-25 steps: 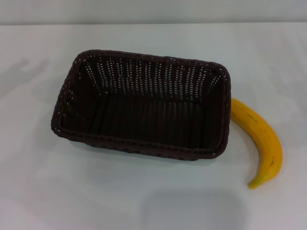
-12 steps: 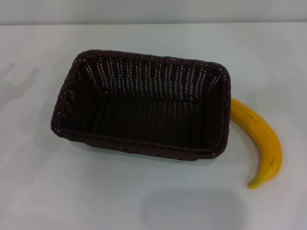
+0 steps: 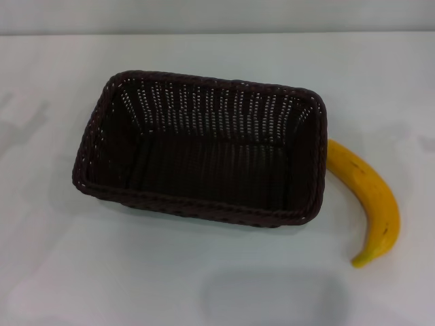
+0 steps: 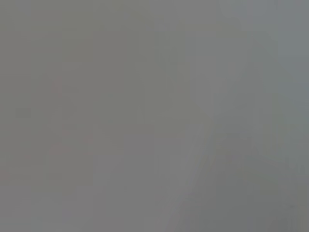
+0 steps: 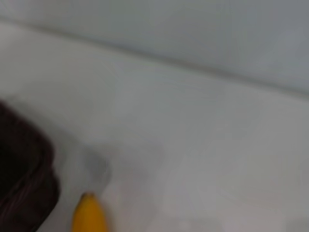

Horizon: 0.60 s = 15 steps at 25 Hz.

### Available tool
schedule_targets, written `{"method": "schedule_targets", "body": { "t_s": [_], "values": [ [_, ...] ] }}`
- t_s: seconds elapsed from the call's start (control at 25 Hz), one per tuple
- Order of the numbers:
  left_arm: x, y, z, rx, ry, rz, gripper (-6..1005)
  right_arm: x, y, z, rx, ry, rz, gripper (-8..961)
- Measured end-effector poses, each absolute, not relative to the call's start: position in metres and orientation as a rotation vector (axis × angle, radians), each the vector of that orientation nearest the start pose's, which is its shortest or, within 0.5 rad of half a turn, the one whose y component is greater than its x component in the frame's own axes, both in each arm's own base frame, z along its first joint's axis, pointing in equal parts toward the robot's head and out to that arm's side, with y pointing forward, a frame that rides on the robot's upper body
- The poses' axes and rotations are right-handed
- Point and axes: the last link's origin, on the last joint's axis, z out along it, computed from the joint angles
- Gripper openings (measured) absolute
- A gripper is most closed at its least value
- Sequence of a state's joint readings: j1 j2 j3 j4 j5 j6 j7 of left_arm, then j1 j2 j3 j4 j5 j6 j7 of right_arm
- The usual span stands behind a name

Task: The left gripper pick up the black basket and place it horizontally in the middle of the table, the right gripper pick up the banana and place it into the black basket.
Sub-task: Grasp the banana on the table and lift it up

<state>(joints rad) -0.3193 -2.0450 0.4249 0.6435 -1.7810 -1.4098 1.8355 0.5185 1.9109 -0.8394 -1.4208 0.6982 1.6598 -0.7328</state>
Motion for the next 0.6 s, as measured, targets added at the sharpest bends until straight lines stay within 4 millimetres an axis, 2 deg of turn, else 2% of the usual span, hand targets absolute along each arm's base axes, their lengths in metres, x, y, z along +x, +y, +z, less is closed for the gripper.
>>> {"method": "schedule_targets", "body": {
  "t_s": [0.2,0.48,0.6],
  "values": [
    [-0.339,0.317,0.124,-1.71,-0.709,-1.113,894,0.221,0.364,0.134,-2.322,1.199,-0.192,873],
    [-0.339,0.318,0.12,-1.709,-0.721,-1.119,894,0.22,0.365,0.108,-2.329,1.324,-0.297,871],
    [-0.341,0.316,0.121,-1.706,-0.725,-1.115,894,0.214,0.366,0.095,-2.351,1.343,-0.333,870]
  ]
}}
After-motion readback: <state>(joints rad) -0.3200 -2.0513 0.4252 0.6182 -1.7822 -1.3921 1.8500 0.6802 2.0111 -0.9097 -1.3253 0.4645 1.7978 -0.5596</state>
